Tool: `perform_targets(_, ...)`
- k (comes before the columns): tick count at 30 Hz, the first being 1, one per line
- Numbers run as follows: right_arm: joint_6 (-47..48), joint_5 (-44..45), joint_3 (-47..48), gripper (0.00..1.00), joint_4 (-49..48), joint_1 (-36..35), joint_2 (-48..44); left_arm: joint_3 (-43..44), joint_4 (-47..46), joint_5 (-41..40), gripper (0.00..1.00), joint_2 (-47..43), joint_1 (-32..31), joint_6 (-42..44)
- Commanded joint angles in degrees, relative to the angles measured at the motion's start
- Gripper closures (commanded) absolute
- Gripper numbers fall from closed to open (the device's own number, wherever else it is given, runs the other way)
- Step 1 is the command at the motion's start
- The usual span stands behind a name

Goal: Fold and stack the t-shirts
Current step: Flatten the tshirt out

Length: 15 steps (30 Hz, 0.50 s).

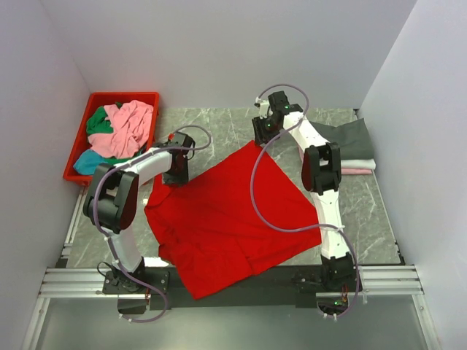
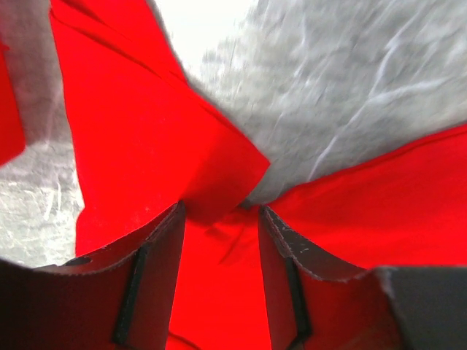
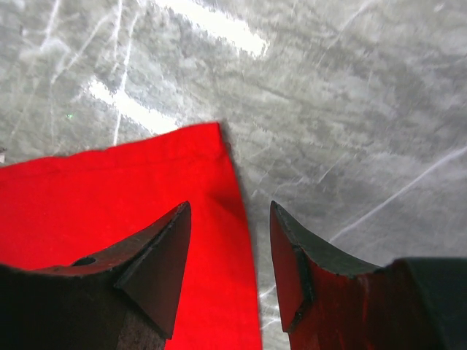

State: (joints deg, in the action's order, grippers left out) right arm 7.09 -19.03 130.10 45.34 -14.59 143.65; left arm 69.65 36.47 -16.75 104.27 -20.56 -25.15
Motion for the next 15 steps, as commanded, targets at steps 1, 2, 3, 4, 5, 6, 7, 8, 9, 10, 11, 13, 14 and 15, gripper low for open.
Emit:
perform_targets(1, -1.1, 2.9, 3.1, 0.46, 2.7, -0.8, 0.6, -1.8, -0.4, 0.5, 0.5, -3.5, -0.1, -0.2)
perform_targets(2, -0.5, 2.8, 4.7, 0.46, 4.7, -0.9, 1.1, -2.1, -0.5, 0.5, 0.5, -3.9, -0.1, -0.3)
perform_targets(3, -0.2, 2.8, 5.4, 0.46, 5.7, -1.1, 2.3, -2.3, -0.4, 0.5, 0.5, -4.1, -0.1, -0.3)
perform_targets(4, 0.1, 2.7, 6.0, 0.46, 6.6, -1.5, 2.7, -2.6, -0.4, 0.4, 0.5, -4.2, -0.1, -0.3)
perform_targets(5, 0.5, 1.7, 6.3, 0.47, 7.8, -1.7, 2.9, -2.8, -0.3, -0.1, 0.5, -4.5, 0.0, -0.3)
perform_targets(6, 0.8, 1.1, 5.8, 0.51, 8.1, -1.7, 3.0, -2.9, -0.4, -0.3, 0.5, -4.7, 0.0, -0.3)
perform_targets(7, 0.8, 0.8, 4.6, 0.53, 8.0, -1.8, 2.8, -3.2, -0.4, -0.5, 0.5, -4.8, 0.2, -0.2)
perform_targets(8, 0.8, 0.5, 4.0, 0.56, 7.9, -1.8, 2.6, -3.3, -0.6, -0.7, 0.5, -4.7, 0.3, -0.2)
perform_targets(9, 0.8, 0.5, 3.6, 0.61, 7.7, -1.8, 2.2, -3.3, -0.7, -0.9, 0.5, -4.6, 0.5, 0.0)
perform_targets(10, 0.7, 0.7, 2.7, 0.62, 7.6, -1.8, 1.9, -3.3, -0.7, -1.1, 0.5, -4.3, 0.6, 0.1)
perform_targets(11, 0.6, 0.9, 2.4, 0.64, 7.0, -1.7, 1.6, -3.0, -0.6, -1.5, 0.5, -3.7, 0.6, 0.3)
perform_targets(13, 0.6, 1.1, 2.3, 0.67, 6.9, -1.5, 1.5, -2.2, -0.3, -2.1, 0.5, -3.0, 0.6, 0.5)
perform_targets(14, 0.6, 1.2, 2.3, 0.68, 7.0, -1.6, 1.6, -2.0, -0.2, -2.5, 0.5, -2.9, 0.6, 0.6)
perform_targets(15, 0.6, 1.1, 2.5, 0.73, 7.2, -1.5, 1.8, -1.9, -0.1, -3.0, 0.5, -2.9, 0.7, 0.7)
